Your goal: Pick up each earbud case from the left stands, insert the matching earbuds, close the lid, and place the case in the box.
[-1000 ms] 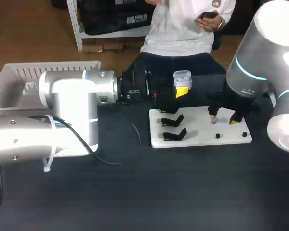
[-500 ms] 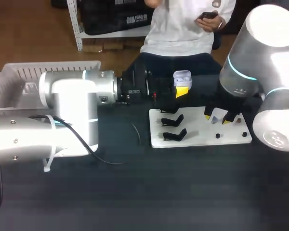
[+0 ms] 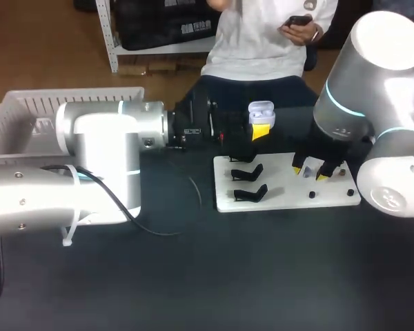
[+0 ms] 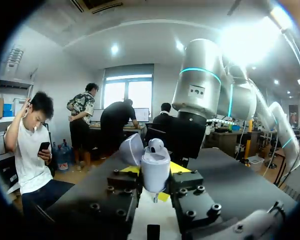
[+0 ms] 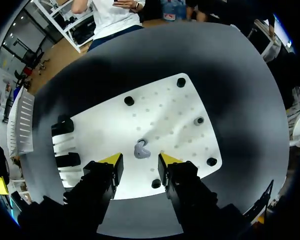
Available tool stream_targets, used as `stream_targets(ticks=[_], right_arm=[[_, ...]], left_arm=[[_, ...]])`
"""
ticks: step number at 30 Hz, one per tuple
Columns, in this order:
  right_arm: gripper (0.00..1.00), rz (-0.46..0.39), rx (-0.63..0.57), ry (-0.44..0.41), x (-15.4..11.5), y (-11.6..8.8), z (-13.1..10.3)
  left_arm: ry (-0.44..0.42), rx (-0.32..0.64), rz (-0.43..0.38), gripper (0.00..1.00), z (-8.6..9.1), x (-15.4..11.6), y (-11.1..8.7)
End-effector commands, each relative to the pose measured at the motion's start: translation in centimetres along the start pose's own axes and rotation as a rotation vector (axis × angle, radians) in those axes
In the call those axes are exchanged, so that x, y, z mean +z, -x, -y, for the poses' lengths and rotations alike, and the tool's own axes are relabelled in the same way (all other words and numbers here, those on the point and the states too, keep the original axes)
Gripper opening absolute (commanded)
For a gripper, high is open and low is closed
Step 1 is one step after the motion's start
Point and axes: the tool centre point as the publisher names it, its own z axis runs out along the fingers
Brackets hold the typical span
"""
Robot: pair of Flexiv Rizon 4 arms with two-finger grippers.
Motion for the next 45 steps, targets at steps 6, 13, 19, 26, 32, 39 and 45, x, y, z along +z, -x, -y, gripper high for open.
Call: stream_targets(ticks=[6, 13, 19, 26, 32, 39, 45], right_arm=[[0.41, 0.0, 0.005, -0.003, 0.82, 0.47, -0.16], [0.37, 0.001, 0.007, -0.004, 0.83, 0.71, -0.01], [0.35, -0.001, 0.001, -0.01, 0.96, 0.44, 0.01], [0.35, -0.002, -0.001, -0.013, 0.97, 0.3, 0.05], [0.33, -0.003, -0.001, -0.015, 1.16, 0.42, -0.06], [0.23, 0.0, -0.004, -0.019, 1.14, 0.47, -0.07], [0.19, 0.0, 0.0, -0.024, 1.23, 0.61, 0.11]], left_arm=[[0.011, 0.006, 0.008, 0.0, 0.28, 0.01, -0.16], [0.011, 0.006, 0.008, 0.0, 0.28, 0.01, -0.16], [0.011, 0.006, 0.008, 0.0, 0.28, 0.01, -0.16], [0.011, 0.006, 0.008, 0.0, 0.28, 0.01, -0.16], [0.011, 0.006, 0.008, 0.0, 0.28, 0.01, -0.16], [0.011, 0.006, 0.008, 0.0, 0.28, 0.01, -0.16], [0.011, 0.006, 0.008, 0.0, 0.28, 0.01, -0.16]])
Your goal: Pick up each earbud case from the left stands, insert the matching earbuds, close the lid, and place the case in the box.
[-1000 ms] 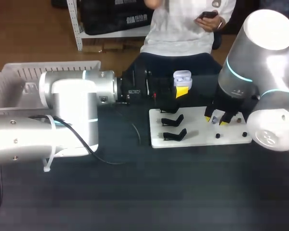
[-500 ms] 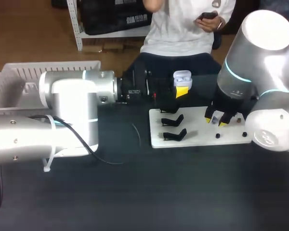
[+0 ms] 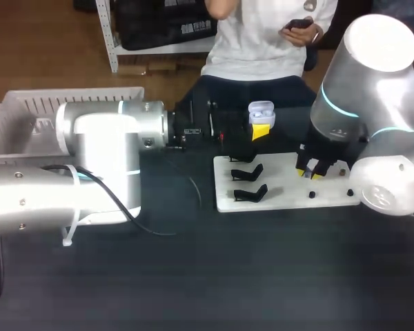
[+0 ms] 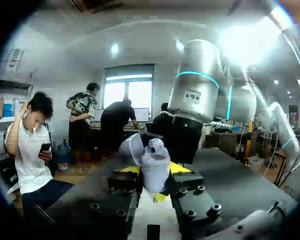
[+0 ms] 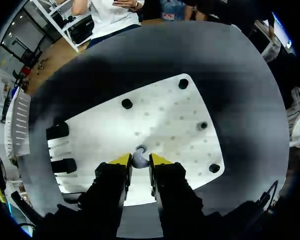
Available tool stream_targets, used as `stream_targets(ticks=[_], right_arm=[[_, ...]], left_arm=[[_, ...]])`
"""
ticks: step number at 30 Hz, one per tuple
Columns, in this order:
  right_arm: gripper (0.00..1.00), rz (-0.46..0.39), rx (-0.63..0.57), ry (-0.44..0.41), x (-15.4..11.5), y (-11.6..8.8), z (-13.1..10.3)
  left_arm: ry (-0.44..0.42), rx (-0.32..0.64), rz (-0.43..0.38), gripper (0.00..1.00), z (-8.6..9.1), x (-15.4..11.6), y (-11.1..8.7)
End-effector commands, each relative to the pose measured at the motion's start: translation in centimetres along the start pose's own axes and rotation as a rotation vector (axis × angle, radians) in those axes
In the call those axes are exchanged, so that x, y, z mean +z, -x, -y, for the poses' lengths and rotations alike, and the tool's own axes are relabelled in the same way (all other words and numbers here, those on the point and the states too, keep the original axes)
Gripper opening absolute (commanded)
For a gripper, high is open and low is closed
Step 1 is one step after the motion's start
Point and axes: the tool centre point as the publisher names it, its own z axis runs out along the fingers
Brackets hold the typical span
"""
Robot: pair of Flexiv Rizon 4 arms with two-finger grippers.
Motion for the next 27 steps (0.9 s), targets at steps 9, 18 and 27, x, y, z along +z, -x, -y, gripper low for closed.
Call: stream_targets(ticks=[9, 18, 27], right_arm=[[0.0, 0.005, 0.002, -0.008, 0.0, 0.0, -0.1], [0.0, 0.024, -0.012, -0.009, -1.4, 0.1, 0.0], [0.0, 0.024, -0.098, -0.006, -5.4, -0.8, 0.2]], left_arm=[[0.011, 0.006, 0.008, 0.0, 0.3, 0.0, -0.2], [0.011, 0.006, 0.008, 0.0, 0.3, 0.0, -0.2], [0.011, 0.006, 0.008, 0.0, 0.3, 0.0, -0.2]])
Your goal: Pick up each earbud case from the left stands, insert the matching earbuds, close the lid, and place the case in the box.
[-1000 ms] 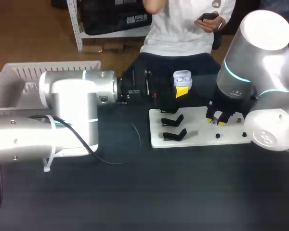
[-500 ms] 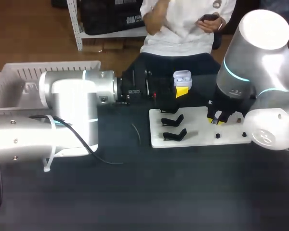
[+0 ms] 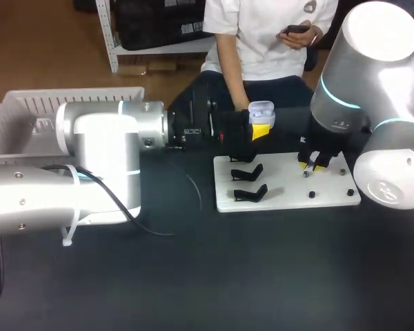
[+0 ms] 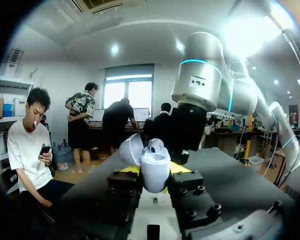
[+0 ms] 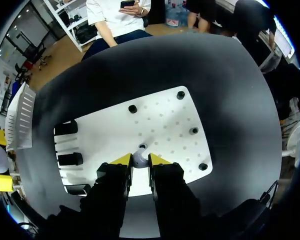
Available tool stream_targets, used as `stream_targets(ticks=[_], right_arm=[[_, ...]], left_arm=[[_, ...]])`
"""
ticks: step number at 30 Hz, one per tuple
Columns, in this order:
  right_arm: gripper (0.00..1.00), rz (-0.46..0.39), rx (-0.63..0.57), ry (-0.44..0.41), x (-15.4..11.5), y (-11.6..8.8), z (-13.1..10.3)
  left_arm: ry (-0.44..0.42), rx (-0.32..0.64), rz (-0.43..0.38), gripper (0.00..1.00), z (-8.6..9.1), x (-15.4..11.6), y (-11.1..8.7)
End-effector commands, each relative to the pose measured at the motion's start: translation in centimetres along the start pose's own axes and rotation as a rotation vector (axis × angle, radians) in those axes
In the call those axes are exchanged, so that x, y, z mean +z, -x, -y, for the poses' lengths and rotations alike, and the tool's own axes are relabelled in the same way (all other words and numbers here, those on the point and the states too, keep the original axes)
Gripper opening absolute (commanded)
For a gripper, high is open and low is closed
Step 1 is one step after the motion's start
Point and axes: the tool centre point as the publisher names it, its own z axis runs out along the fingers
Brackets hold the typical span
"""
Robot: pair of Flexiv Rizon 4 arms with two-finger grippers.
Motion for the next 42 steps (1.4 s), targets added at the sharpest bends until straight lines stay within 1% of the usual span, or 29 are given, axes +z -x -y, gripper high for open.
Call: stream_targets(ticks=[1, 2, 4, 5, 7, 8, 12, 16, 20, 25, 30, 35, 42], right_arm=[[0.0, -0.011, -0.027, 0.021, -3.2, -1.1, 0.6], [0.0, -0.002, -0.044, 0.014, -3.8, -1.3, 0.6], [0.0, -0.008, -0.073, 0.03, -5.2, -1.6, 0.7], [0.0, -0.021, -0.1, 0.044, -5.9, -1.8, 0.7], [0.0, -0.018, -0.146, 0.038, -7.4, -2.5, 0.5], [0.0, -0.026, -0.174, 0.05, -8.2, -2.8, 0.3], [0.0, -0.007, -0.246, 0.041, -10.7, -3.8, -0.2], [0.0, -0.01, -0.307, 0.065, -13.4, -4.7, -1.1], [0.0, 0.016, -0.343, 0.061, -15.5, -5.2, -2.4], [0.0, 0.004, -0.345, 0.057, -16.9, -5.2, -4.5], [0.0, -0.011, -0.391, 0.079, -18.0, -4.9, -6.7], [0.0, -0.01, -0.446, 0.092, -18.3, -3.9, -8.9], [0.0, -0.011, -0.531, 0.129, -18.3, -2.5, -11.7]], left_arm=[[0.011, 0.006, 0.008, 0.0, 0.3, 0.0, -0.2], [0.011, 0.006, 0.008, 0.0, 0.3, 0.0, -0.2], [0.011, 0.006, 0.008, 0.0, 0.3, 0.0, -0.2], [0.011, 0.006, 0.008, 0.0, 0.3, 0.0, -0.2], [0.011, 0.006, 0.008, 0.0, 0.3, 0.0, -0.2], [0.011, 0.006, 0.008, 0.0, 0.3, 0.0, -0.2], [0.011, 0.006, 0.008, 0.0, 0.3, 0.0, -0.2], [0.011, 0.006, 0.008, 0.0, 0.3, 0.0, -0.2], [0.011, 0.006, 0.008, 0.0, 0.3, 0.0, -0.2], [0.011, 0.006, 0.008, 0.0, 0.3, 0.0, -0.2], [0.011, 0.006, 0.008, 0.0, 0.3, 0.0, -0.2], [0.011, 0.006, 0.008, 0.0, 0.3, 0.0, -0.2], [0.011, 0.006, 0.008, 0.0, 0.3, 0.0, -0.2]])
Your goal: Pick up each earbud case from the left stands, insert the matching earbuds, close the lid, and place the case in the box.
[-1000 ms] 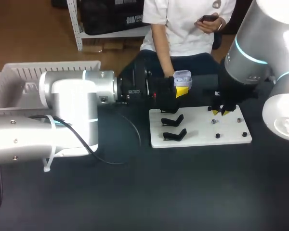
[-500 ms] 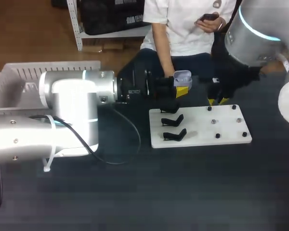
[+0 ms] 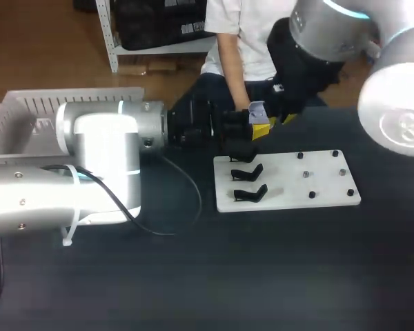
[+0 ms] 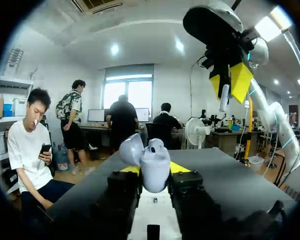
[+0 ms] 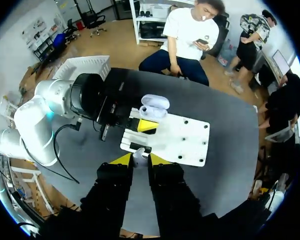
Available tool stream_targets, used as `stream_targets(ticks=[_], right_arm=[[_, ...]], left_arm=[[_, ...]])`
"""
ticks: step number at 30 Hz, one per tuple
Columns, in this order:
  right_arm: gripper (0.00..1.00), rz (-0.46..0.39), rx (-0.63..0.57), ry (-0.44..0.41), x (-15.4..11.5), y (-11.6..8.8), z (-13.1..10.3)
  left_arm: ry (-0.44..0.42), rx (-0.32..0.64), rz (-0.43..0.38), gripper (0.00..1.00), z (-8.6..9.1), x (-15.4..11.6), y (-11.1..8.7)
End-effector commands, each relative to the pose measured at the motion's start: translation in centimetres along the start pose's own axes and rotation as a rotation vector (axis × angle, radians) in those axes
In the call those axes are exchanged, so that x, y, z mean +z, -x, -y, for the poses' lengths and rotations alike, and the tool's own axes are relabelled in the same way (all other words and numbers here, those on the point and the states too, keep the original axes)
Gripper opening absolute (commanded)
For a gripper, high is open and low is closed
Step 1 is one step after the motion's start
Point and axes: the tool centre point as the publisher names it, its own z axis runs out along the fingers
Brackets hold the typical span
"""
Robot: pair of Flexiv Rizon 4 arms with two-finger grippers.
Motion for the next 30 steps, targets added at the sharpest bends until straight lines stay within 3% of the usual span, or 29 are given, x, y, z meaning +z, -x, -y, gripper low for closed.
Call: stream_targets(ticks=[1, 14, 30], right_arm=[[0.0, -0.05, -0.027, 0.002, 0.8, 1.9, -0.8], [0.0, -0.132, -0.067, 0.005, 2.4, 4.7, -0.4], [0.0, -0.15, -0.083, -0.013, 4.3, 5.0, 0.5]], left_arm=[[0.011, 0.006, 0.008, 0.0, 0.3, 0.0, -0.2], [0.011, 0.006, 0.008, 0.0, 0.3, 0.0, -0.2], [0.011, 0.006, 0.008, 0.0, 0.3, 0.0, -0.2]])
